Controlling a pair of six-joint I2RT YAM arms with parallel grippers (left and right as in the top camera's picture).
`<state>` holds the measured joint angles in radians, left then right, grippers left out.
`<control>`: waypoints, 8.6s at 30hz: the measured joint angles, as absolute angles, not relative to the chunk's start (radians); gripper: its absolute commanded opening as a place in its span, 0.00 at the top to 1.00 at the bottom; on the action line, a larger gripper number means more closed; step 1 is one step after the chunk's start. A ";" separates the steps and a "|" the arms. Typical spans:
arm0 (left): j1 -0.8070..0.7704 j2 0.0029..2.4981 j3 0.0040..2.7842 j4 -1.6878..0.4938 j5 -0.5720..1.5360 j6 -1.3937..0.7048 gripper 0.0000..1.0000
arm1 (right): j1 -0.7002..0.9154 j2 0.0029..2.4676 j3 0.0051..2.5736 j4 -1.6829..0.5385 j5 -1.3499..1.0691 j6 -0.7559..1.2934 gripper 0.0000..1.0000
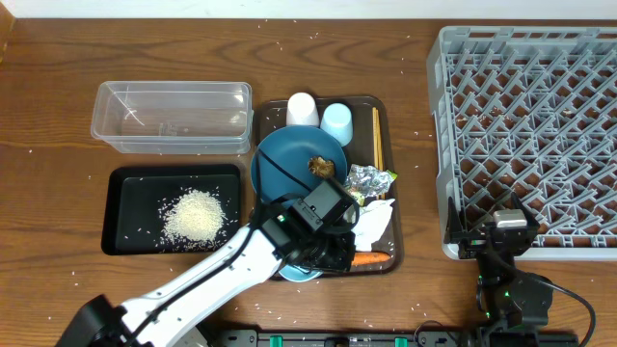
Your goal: Sort waste into correct bins and load items into the dishwasher rack
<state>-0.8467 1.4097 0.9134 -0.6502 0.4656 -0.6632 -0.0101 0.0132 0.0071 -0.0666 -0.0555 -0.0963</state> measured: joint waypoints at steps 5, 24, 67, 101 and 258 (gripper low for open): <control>-0.847 1.478 0.913 -0.653 0.398 -0.675 0.94 | -0.010 0.013 0.007 -0.067 -0.056 -0.096 0.01; -0.846 1.481 0.917 -0.743 0.179 -0.684 0.71 | -0.010 0.013 0.007 -0.067 -0.056 -0.096 0.01; -0.777 1.858 1.309 -0.751 -0.002 -0.442 0.32 | -0.010 0.013 0.007 -0.067 -0.056 -0.096 0.01; -0.783 1.859 1.221 -0.640 -0.090 -0.475 0.42 | -0.010 0.013 0.007 -0.067 -0.056 -0.096 0.01; 0.492 1.221 1.072 -1.011 1.126 -0.144 0.94 | -0.010 0.013 0.007 -0.067 -0.056 -0.096 0.01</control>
